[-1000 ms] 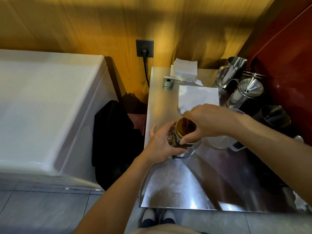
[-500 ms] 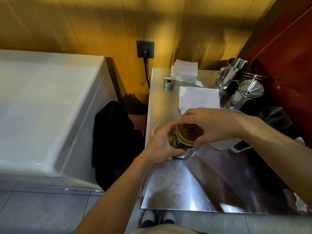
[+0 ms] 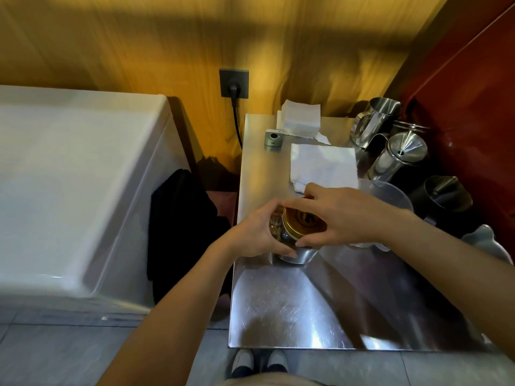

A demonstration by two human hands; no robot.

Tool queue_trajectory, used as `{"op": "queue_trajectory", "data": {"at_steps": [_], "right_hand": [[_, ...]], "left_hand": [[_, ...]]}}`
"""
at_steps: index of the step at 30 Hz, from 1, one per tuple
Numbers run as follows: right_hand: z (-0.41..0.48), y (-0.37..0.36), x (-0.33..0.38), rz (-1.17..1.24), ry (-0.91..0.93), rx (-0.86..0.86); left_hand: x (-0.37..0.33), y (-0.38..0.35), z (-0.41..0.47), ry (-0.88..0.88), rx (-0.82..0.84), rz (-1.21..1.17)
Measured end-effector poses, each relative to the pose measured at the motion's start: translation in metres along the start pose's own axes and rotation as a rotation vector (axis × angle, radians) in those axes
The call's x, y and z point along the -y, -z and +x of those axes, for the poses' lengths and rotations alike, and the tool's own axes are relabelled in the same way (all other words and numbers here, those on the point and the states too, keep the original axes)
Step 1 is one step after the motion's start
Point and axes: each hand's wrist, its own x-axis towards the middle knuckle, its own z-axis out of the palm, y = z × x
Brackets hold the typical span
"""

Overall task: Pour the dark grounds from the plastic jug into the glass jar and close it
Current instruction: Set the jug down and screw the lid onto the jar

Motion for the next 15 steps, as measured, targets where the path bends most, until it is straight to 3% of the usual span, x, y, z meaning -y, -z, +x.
{"op": "queue_trajectory", "data": {"at_steps": [5,11,15], "right_hand": [[0.0,-0.009,0.003,-0.098,0.059,-0.17],[0.006,-0.014,-0.004,-0.188,0.256,-0.153],[0.011,-0.019,0.0,-0.121,0.228,-0.198]], "left_hand": [[0.003,-0.011,-0.002,-0.015,-0.076,0.025],[-0.011,0.008,0.009,-0.06,0.131,0.062],[-0.009,-0.002,-0.001,-0.078,0.002,0.057]]}}
